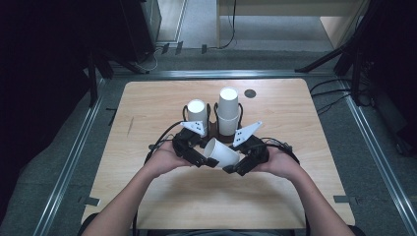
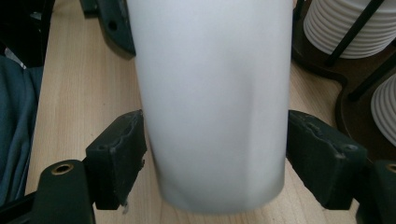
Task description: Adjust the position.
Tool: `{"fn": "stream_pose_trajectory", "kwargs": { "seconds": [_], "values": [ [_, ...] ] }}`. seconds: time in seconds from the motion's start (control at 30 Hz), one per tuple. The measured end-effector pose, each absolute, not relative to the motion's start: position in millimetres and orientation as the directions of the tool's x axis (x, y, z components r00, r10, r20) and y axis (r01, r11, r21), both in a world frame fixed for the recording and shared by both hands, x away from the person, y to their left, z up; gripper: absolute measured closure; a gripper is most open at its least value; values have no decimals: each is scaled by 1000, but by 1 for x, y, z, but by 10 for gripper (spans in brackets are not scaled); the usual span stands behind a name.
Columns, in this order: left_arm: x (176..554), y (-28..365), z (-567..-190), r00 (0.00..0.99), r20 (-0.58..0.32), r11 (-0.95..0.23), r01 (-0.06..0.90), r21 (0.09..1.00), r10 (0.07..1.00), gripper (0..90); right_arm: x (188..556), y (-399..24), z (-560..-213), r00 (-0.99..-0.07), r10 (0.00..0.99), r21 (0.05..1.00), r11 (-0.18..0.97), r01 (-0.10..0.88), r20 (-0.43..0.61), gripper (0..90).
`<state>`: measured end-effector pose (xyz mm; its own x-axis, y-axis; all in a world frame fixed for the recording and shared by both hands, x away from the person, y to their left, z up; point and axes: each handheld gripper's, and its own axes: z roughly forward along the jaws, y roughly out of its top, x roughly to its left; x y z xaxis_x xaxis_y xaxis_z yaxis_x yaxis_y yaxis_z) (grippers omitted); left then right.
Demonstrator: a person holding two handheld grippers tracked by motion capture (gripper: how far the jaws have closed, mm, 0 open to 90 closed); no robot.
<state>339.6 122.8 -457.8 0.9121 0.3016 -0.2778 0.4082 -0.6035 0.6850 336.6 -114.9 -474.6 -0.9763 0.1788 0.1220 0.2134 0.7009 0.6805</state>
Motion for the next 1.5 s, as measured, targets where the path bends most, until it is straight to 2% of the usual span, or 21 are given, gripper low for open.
{"fn": "stream_pose_trajectory", "kwargs": {
  "seconds": [0.4, 0.87, 1.03, 1.5],
  "values": [
    [350, 131, -447, 920, -203, -684, 386, 619, 336, 260, 339, -119, -475, -974, 200, 681, 698, 221, 111, 207],
    [346, 109, -452, 951, -87, -815, 300, 496, 297, 260, 338, -121, -477, -972, 209, 681, 697, 224, 106, 207],
    [342, 100, -453, 967, -51, -852, 243, 464, 249, 259, 337, -118, -480, -971, 209, 676, 700, 228, 112, 208],
    [333, 94, -447, 986, -75, -834, 164, 527, 147, 249, 333, -103, -488, -980, 152, 666, 719, 198, 127, 242]
  ]
}}
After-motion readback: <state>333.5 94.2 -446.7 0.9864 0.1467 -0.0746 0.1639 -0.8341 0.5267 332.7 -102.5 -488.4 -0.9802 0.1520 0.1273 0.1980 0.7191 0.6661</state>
